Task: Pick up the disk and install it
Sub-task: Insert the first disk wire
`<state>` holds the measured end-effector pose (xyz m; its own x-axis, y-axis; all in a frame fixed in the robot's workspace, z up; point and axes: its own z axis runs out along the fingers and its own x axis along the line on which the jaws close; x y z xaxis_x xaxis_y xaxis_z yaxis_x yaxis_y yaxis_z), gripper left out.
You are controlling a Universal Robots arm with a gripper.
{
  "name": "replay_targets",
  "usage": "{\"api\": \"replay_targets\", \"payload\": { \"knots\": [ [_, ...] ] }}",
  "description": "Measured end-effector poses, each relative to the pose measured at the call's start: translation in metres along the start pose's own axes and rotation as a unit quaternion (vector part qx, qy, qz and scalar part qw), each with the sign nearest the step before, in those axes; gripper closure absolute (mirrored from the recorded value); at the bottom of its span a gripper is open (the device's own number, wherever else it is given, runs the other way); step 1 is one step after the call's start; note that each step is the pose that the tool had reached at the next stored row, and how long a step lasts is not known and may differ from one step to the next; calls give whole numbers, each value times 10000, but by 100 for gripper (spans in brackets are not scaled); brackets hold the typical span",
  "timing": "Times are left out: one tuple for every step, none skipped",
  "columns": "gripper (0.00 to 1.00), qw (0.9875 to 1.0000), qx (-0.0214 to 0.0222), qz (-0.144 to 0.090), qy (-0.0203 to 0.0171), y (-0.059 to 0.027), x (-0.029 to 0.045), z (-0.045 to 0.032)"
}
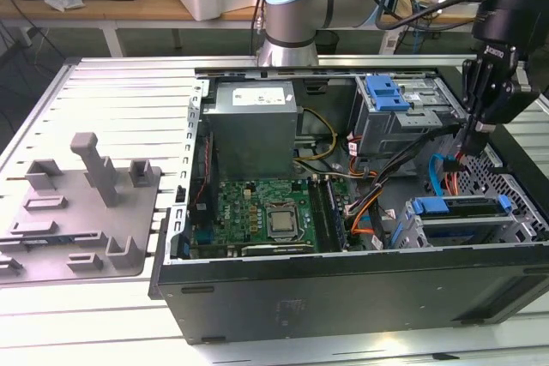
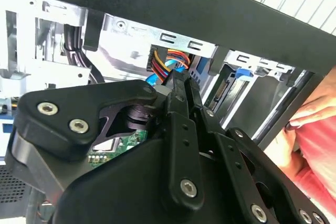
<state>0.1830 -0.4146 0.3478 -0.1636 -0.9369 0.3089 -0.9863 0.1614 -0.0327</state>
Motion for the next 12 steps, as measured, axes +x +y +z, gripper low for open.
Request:
{"api": "replay_targets", "payload": {
  "knots": [
    [83, 10000, 19, -50, -2, 8, 10, 2],
    [83, 10000, 29, -77, -3, 11, 16, 3],
    [83, 9999, 41, -109, -5, 16, 23, 4],
    [83, 9999, 53, -139, -6, 21, 29, 5],
    [83, 9998, 63, -167, -7, 25, 35, 6],
    [83, 9998, 78, -206, -9, 32, 43, 8],
    [83, 9997, 88, -234, -10, 37, 49, 9],
    [83, 9996, 102, -270, -11, 45, 59, 10],
    [83, 9995, 112, -294, -13, 50, 65, 12],
    [83, 9993, 133, -348, -15, 61, 78, 14],
    [83, 9992, 142, -372, -16, 66, 83, 15],
    [83, 9991, 153, -398, -17, 71, 90, 17]
  ]
}}
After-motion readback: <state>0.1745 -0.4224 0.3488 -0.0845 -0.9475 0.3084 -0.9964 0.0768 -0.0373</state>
